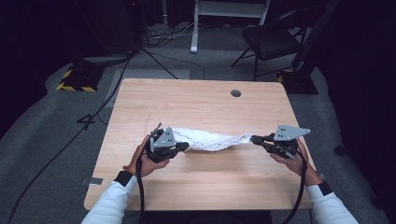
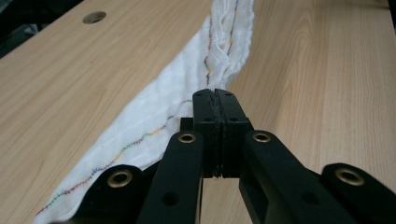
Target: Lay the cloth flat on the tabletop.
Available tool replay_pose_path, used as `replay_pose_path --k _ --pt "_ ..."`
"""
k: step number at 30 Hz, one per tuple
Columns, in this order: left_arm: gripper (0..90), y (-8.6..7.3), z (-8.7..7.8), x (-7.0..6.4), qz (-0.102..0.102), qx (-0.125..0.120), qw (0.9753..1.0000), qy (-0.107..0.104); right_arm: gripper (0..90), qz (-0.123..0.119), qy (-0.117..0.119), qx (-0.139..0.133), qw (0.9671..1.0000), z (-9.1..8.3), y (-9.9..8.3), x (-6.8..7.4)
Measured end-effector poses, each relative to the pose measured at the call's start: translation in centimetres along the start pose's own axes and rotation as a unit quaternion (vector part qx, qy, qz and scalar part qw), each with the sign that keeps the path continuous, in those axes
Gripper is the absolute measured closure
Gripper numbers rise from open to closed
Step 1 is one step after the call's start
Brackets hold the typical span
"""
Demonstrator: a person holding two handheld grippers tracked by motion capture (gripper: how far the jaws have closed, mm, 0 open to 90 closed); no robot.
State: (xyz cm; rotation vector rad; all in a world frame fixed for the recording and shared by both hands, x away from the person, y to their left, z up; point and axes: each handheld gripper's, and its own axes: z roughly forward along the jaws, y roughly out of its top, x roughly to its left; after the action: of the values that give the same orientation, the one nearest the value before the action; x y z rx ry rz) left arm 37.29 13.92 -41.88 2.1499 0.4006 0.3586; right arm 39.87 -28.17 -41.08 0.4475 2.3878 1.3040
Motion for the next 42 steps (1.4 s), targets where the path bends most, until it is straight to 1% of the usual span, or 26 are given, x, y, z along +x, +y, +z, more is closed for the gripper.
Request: replay_pose_path --k 1,3,5,6,7,8,10,12,13,15,17,21,24,26,27,28,29,30,31,32,35,36,38,40,41,42 --pt "88.3 0.1 -0.2 0.0 -0.002 -0.002 1.0 0.001 87.2 0.0 0.0 0.0 1.0 0.0 0.0 0.0" --pt "88.3 0.4 -0.8 -0.1 0.004 -0.009 0.9999 0.006 87.2 -0.002 -0.003 -0.007 1.0 -0.3 0.4 0.2" --pt "88.5 0.8 -1.4 -0.2 0.008 -0.018 0.9997 0.011 87.3 -0.004 -0.005 -0.022 0.9997 -1.0 1.2 0.5" --pt "88.5 1.1 -1.8 -0.3 0.009 -0.025 0.9995 0.016 87.3 -0.004 -0.005 -0.022 0.9997 -1.0 1.2 0.5" --pt "88.5 1.5 -2.3 -0.4 0.009 -0.034 0.9992 0.019 87.2 -0.004 -0.006 -0.029 0.9996 -1.2 1.5 0.6" --pt "88.5 1.8 -2.7 -0.5 0.012 -0.041 0.9988 0.023 87.3 -0.007 -0.01 -0.045 0.9989 -1.9 2.3 0.9" --pt "88.5 2.4 -3.4 -0.6 0.017 -0.052 0.9981 0.03 87.3 -0.006 -0.013 -0.051 0.9986 -2.1 2.6 1.1" --pt "88.5 3.1 -4.3 -0.8 0.021 -0.066 0.997 0.036 87.3 -0.006 -0.018 -0.068 0.9975 -2.8 3.4 1.3" --pt "88.6 3.4 -4.8 -1.0 0.027 -0.071 0.9963 0.041 87.3 -0.012 -0.027 -0.086 0.9958 -3.5 4.3 1.7" --pt "88.6 4.0 -5.6 -1.3 0.031 -0.083 0.9951 0.043 87.3 -0.013 -0.029 -0.101 0.9944 -4.1 5.0 1.9" --pt "88.6 4.6 -6.5 -1.6 0.039 -0.092 0.9938 0.048 87.4 -0.015 -0.033 -0.107 0.9936 -4.4 5.3 2.2" --pt "88.7 5.6 -8.2 -2.2 0.047 -0.111 0.991 0.058 87.4 -0.03 -0.051 -0.132 0.9894 -5.7 6.6 3.1" --pt "89.3 6.1 -9.0 -2.4 0.048 -0.116 0.9899 0.065 87.4 -0.036 -0.057 -0.148 0.9867 -6.8 7.3 3.8" --pt "89.5 6.6 -9.4 -2.6 0.052 -0.115 0.9893 0.073 87.5 -0.037 -0.067 -0.155 0.9849 -7.4 7.6 4.0" --pt "89.5 6.8 -9.5 -2.7 0.053 -0.116 0.9886 0.08 87.5 -0.037 -0.067 -0.155 0.9849 -7.4 7.6 4.0" --pt "89.6 6.9 -9.6 -2.8 0.055 -0.116 0.9885 0.079 87.5 -0.037 -0.069 -0.165 0.9831 -7.8 7.9 4.1" --pt "89.6 7.1 -9.7 -2.9 0.059 -0.117 0.9883 0.077 87.5 -0.037 -0.069 -0.165 0.9831 -7.8 7.9 4.1" --pt "89.7 7.2 -9.8 -3.0 0.063 -0.116 0.988 0.081 87.5 -0.038 -0.074 -0.167 0.9824 -8.0 8.0 4.2" --pt "89.7 7.3 -9.8 -3.0 0.065 -0.114 0.9876 0.086 87.6 -0.04 -0.075 -0.165 0.9827 -8.1 8.1 4.3" --pt "89.7 7.4 -9.9 -2.9 0.064 -0.116 0.9874 0.086 87.6 -0.042 -0.079 -0.163 0.9825 -8.2 8.2 4.4" --pt "89.8 7.9 -10.3 -2.8 0.063 -0.121 0.9866 0.089 87.5 -0.038 -0.082 -0.175 0.9805 -8.6 8.6 4.5" --pt "89.7 8.2 -10.5 -2.8 0.067 -0.122 0.9858 0.095 87.6 -0.039 -0.09 -0.18 0.9787 -9.0 9.1 4.5" --pt "89.8 8.6 -10.8 -2.6 0.068 -0.129 0.9844 0.099 87.6 -0.038 -0.091 -0.184 0.978 -9.1 9.3 4.5" --pt "89.8 8.9 -10.9 -2.1 0.067 -0.131 0.9835 0.106 87.6 -0.036 -0.098 -0.19 0.9762 -9.2 9.8 4.4" --pt "89.7 9.1 -10.7 -1.7 0.064 -0.13 0.9834 0.109 87.5 -0.03 -0.108 -0.188 0.9757 -8.9 10.3 4.0" --pt "89.8 9.2 -10.5 -1.2 0.06 -0.127 0.9834 0.115 87.6 -0.026 -0.111 -0.183 0.9764 -8.6 10.5 3.6"
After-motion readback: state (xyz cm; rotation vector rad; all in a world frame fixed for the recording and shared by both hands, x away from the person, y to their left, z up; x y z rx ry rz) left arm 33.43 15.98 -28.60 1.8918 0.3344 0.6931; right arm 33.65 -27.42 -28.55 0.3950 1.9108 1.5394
